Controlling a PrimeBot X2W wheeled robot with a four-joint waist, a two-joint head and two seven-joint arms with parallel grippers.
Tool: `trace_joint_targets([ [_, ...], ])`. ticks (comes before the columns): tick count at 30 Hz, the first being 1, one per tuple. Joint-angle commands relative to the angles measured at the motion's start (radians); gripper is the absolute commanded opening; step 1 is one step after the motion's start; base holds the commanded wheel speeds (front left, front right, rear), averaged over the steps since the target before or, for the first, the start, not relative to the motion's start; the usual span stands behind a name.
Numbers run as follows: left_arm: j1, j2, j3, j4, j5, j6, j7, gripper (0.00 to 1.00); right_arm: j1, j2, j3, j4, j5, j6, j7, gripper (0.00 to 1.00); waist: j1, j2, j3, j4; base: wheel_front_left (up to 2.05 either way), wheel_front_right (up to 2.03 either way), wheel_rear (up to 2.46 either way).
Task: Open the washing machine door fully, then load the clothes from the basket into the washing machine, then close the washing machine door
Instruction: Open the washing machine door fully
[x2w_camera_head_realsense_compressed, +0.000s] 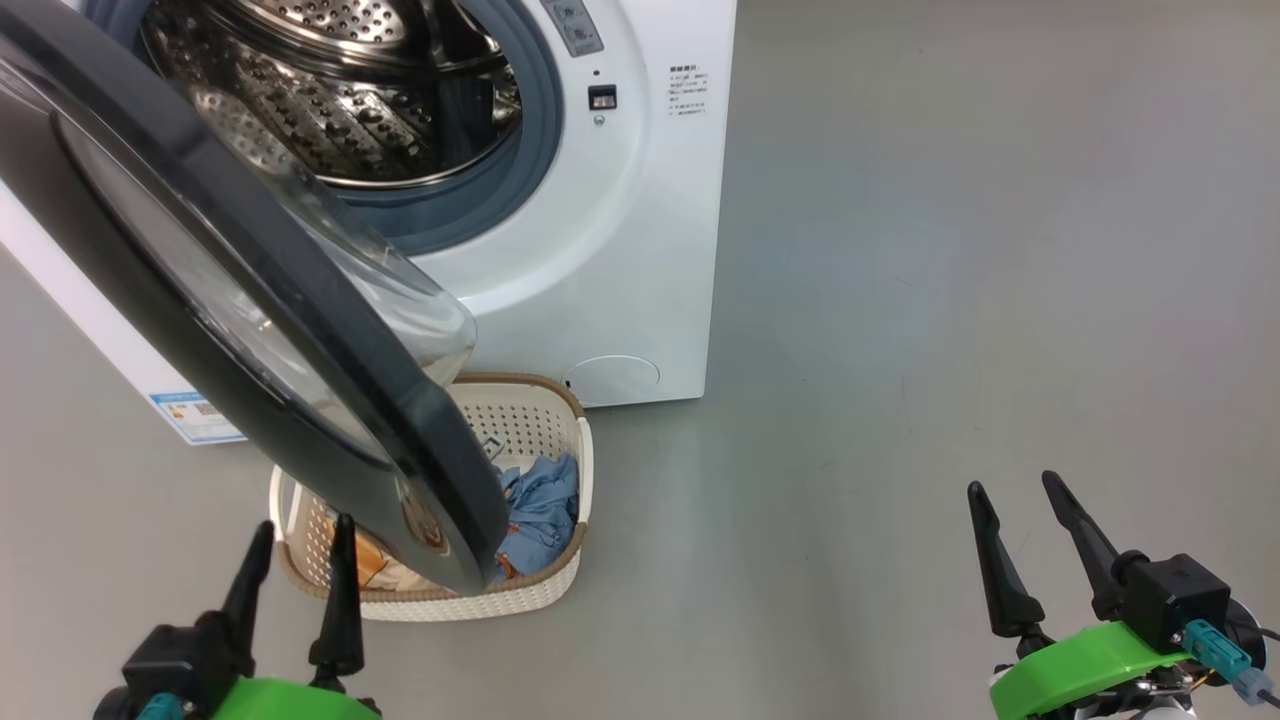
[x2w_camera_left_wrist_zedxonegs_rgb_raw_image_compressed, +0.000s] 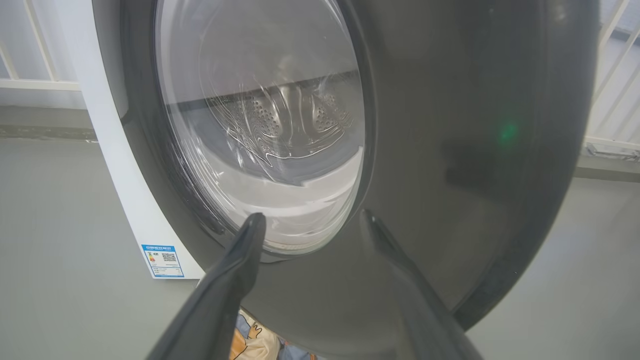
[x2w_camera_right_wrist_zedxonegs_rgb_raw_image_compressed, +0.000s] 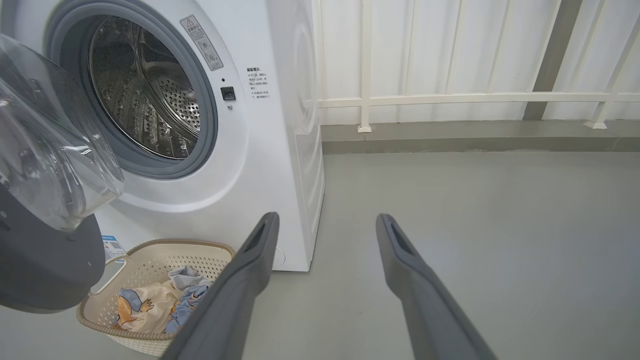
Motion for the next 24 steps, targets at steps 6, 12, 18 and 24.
trace_joint_targets([
  [6,0.001,0.021,0.027,0.002,0.016,-0.002,-0.006,0.00,0.006,-0.002,0.021,-0.009,0.001,0.010,-0.012,1.00,0.0000,0.0000,-0.003,0.000,0.00,0.00,0.00],
  [12,-0.036,0.011,0.102,-0.133,0.030,-0.001,-0.006,0.00,0.006,0.000,0.021,-0.007,0.007,0.010,-0.012,1.00,0.0000,0.0000,0.000,0.001,0.00,0.00,0.00],
  [18,-0.175,0.005,0.067,-0.486,0.047,-0.001,-0.006,0.00,0.002,-0.001,0.016,-0.003,0.010,0.010,-0.012,1.00,0.0000,0.0000,0.000,0.011,0.00,0.00,0.00],
  [24,-0.292,0.027,-0.141,-0.593,0.056,-0.001,-0.006,0.00,-0.005,-0.001,0.026,0.002,0.011,0.010,-0.012,1.00,0.0000,0.0000,-0.006,0.010,0.00,0.00,0.00],
])
